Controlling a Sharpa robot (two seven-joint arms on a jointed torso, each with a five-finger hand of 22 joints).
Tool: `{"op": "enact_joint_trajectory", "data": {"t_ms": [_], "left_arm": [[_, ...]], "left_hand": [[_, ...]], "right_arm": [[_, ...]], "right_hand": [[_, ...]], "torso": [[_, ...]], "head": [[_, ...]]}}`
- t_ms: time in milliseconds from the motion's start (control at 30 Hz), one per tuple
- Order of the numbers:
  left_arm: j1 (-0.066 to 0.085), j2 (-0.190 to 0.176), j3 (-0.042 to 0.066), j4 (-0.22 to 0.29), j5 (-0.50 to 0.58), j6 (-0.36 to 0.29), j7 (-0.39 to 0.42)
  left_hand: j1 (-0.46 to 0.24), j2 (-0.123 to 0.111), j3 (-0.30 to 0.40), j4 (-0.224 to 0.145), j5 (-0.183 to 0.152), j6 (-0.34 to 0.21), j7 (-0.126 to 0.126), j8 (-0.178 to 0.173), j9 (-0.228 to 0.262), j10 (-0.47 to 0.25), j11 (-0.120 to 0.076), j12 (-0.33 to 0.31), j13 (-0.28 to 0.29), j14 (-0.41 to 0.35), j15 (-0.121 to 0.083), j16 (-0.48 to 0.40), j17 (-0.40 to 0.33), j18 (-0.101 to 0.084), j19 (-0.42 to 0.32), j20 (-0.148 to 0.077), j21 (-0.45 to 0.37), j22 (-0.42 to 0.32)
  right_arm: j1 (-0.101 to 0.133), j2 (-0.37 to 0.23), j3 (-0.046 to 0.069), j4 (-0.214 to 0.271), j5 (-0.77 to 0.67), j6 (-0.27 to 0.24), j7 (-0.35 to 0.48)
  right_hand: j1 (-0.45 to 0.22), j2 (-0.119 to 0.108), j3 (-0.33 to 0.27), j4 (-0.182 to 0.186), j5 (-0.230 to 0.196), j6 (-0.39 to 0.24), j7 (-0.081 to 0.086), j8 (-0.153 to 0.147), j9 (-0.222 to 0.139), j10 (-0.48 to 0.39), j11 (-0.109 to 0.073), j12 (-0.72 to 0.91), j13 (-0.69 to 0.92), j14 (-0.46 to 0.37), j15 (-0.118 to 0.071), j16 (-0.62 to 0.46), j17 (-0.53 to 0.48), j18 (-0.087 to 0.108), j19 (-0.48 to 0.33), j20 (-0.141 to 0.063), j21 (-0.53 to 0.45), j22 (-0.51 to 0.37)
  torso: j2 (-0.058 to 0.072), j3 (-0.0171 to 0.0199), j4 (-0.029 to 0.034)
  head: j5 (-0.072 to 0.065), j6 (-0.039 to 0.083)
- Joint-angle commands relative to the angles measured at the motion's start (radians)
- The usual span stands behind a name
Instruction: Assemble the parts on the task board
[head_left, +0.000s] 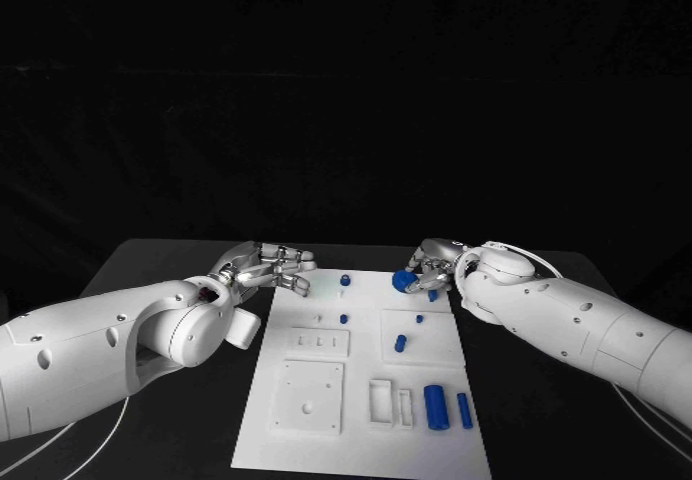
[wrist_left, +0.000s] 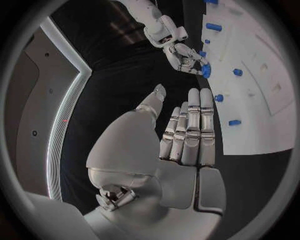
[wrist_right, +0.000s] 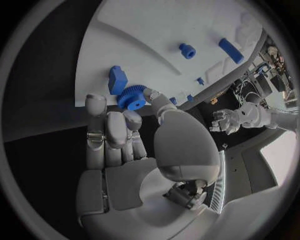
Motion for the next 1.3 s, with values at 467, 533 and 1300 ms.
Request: {"op": "enact_joint_trajectory", "data": {"t_ms": [467, 533, 1300], "left_arm": [[0.001, 0.002, 0.001, 0.001, -0.003, 0.019, 0.0], [0.001, 0.002, 0.001, 0.001, -0.003, 0.018, 0.0], [0.001, 0.001, 0.0, -0.001, -0.002, 0.018, 0.0]], "left_hand": [[-0.006, 0.004, 0.003, 0.004, 0.007, -0.008, 0.001, -0.002, 0.001, -0.005, 0.001, -0.001, 0.001, 0.0, -0.005, -0.001, -0.001, 0.015, -0.005, 0.0, 0.003, -0.002], [-0.003, 0.003, 0.006, 0.005, 0.008, -0.008, 0.001, -0.002, 0.001, -0.005, 0.001, -0.001, 0.001, -0.001, -0.005, -0.001, -0.001, 0.015, -0.004, 0.0, 0.002, -0.005], [-0.001, 0.002, 0.007, 0.003, 0.008, -0.01, 0.002, -0.002, 0.001, -0.006, 0.001, -0.001, 0.001, -0.001, -0.005, -0.001, -0.001, 0.016, -0.003, 0.0, 0.003, -0.006]], "right_arm": [[-0.01, -0.004, -0.009, 0.036, -0.059, -0.011, -0.077], [-0.01, -0.004, -0.009, 0.037, -0.064, -0.015, -0.081], [-0.01, -0.051, -0.012, 0.219, -0.21, -0.195, -0.148]], "right_hand": [[-0.018, 0.007, 0.087, 0.048, -0.217, 0.12, -0.014, 0.007, 0.007, 0.047, 0.006, 0.043, 0.038, 0.007, -0.003, 0.024, -0.003, 0.0, 0.0, -0.001, 0.06, 0.077], [-0.013, 0.003, 0.086, 0.054, -0.229, 0.123, -0.014, 0.007, 0.007, 0.048, 0.006, 0.041, 0.038, 0.006, -0.003, 0.025, -0.005, 0.001, -0.001, 0.0, 0.06, 0.077], [0.024, -0.049, 0.128, 0.135, -0.34, 0.131, -0.016, 0.007, 0.007, 0.08, 0.008, 0.075, 0.078, 0.004, -0.005, 0.044, -0.025, -0.005, 0.01, -0.002, 0.171, 0.092]], "torso": [[0.0, 0.0003, -0.0001], [0.0, 0.0003, -0.001], [0.0, 0.0014, -0.0021]], "head": [[0.0, 0.0], [0.0, 0.0], [0.003, 0.005]]}}
